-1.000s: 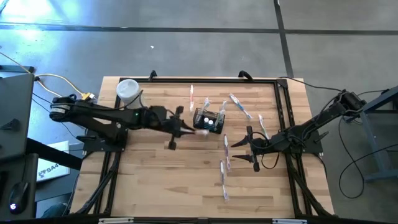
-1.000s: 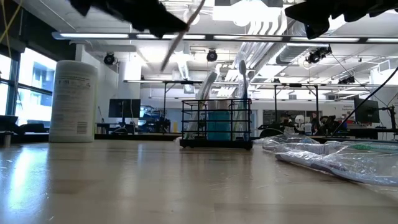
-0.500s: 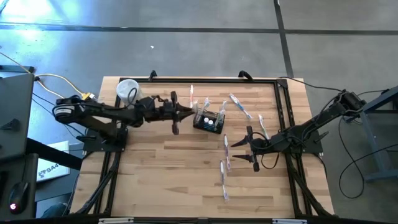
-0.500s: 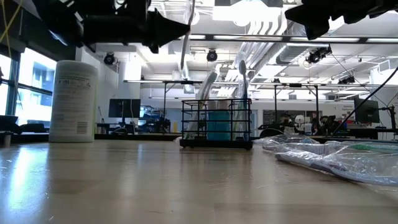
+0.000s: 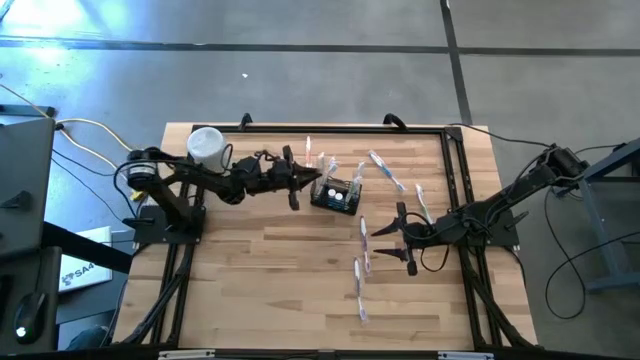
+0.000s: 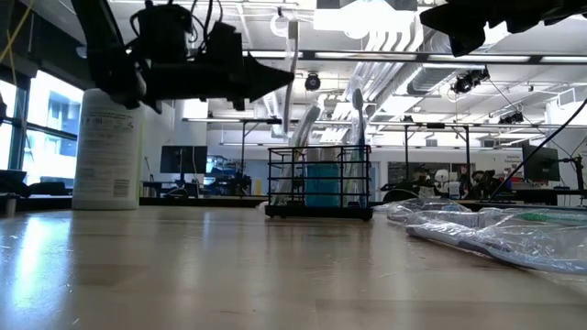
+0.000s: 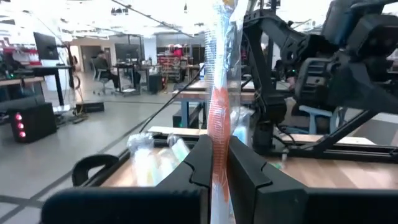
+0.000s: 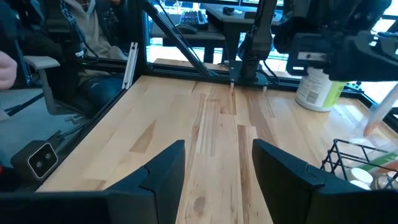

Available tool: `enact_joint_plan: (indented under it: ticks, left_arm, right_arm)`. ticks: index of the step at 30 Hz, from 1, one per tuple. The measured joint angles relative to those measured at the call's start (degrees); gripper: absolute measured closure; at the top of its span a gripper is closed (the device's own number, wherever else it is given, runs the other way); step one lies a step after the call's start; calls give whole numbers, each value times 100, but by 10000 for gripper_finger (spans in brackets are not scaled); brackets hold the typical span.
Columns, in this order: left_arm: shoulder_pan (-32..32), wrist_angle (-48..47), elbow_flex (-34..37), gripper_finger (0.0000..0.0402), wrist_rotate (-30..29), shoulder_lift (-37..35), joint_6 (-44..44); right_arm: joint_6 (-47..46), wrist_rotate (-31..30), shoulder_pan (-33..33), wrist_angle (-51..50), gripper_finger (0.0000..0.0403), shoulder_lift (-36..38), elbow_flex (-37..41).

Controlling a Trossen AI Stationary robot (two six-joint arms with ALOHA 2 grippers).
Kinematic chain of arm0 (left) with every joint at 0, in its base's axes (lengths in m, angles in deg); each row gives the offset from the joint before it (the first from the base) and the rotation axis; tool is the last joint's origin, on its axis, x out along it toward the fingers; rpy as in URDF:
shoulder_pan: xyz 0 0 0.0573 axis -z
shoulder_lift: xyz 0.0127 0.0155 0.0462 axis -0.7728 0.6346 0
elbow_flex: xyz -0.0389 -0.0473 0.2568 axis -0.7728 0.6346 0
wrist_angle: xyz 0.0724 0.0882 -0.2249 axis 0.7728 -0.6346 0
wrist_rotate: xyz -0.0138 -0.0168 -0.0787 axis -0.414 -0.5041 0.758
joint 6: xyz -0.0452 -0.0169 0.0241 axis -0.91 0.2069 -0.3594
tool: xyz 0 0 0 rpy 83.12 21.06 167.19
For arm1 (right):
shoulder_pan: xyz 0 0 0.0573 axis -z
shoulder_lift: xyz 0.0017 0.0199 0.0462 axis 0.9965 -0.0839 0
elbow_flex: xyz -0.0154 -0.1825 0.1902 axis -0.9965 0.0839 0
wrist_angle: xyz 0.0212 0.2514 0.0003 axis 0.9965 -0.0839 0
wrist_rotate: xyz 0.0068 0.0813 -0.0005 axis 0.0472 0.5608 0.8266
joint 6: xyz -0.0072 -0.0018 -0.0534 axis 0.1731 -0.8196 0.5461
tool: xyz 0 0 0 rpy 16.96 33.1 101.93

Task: Pick & Place toothbrushing station
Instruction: Put the bottom orange toothbrush into the mesh organizer

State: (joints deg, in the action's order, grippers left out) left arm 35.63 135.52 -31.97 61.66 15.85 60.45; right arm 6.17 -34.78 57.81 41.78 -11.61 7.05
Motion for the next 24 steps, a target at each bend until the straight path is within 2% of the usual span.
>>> enact_joint_plan:
  ticks: [16, 24]
  left_arm:
    - [-38, 271, -4, 384, 78, 731, -474]
    - [-3, 345, -9, 384, 82, 1007, -403]
  right_arm:
    - [0, 2, 0, -55, 222, -1, 0]
    - [-1, 2, 0, -56, 222, -1, 0]
